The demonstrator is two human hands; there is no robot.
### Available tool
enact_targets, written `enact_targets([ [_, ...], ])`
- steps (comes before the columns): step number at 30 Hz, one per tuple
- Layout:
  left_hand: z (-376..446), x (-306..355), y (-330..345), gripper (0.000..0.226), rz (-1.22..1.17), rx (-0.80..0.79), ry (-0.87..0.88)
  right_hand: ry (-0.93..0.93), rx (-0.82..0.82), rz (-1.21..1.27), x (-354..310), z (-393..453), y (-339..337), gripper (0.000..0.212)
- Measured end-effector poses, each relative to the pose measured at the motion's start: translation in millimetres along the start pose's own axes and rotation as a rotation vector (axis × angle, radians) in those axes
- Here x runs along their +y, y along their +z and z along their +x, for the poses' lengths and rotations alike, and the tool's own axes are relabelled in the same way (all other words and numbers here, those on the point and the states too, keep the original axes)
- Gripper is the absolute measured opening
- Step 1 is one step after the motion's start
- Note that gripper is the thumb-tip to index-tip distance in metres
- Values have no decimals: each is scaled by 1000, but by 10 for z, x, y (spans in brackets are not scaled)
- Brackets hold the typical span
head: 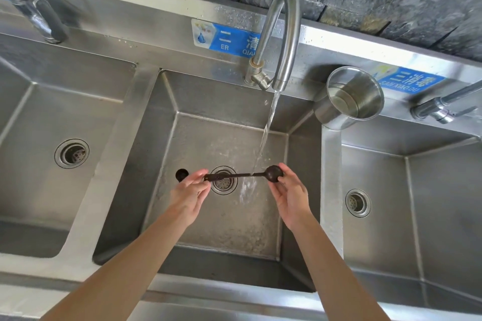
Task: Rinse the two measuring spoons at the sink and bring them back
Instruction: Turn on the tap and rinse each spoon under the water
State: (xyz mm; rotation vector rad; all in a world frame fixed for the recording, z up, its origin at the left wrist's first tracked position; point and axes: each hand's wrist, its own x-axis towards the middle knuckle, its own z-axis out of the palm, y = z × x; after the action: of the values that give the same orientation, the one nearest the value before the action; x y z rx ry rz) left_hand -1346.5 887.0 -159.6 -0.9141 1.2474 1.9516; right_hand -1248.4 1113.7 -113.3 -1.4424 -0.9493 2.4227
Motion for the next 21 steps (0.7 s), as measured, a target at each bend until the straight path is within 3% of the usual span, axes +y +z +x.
enact_targets([
  [11,-151,-293,538,42,84,-31,-14,-120,-41,-19,-460,-27,-368,41],
  [21,-166,-454,790,39,231,-59,13,-122,-8,54,-697,-30,-623,32],
])
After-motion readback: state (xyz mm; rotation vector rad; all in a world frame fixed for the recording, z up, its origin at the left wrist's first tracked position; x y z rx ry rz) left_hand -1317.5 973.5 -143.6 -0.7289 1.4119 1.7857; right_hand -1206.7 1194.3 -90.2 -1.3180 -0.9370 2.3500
